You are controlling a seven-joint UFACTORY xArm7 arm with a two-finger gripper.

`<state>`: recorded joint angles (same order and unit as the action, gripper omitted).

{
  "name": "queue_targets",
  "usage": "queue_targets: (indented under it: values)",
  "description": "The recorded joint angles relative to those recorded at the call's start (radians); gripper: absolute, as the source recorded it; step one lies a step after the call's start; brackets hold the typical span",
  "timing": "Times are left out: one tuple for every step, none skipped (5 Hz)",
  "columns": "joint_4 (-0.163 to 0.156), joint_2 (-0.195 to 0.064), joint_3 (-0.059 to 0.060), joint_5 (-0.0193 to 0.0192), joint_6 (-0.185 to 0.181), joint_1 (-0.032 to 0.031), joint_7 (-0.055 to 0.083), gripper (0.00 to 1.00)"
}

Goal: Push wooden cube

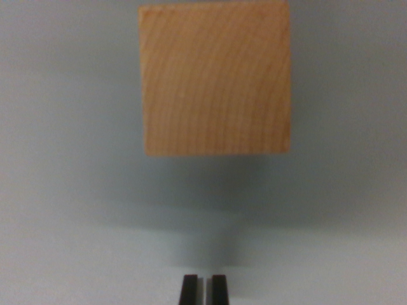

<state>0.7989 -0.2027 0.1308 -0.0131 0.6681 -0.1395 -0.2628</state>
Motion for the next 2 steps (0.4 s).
queue_targets:
  values:
    - [0.023, -0.015, -0.002, -0.0014, 0.008, 0.0006, 0.002, 1.0]
    - [0.023, -0.015, -0.002, -0.0014, 0.008, 0.0006, 0.002, 1.0]
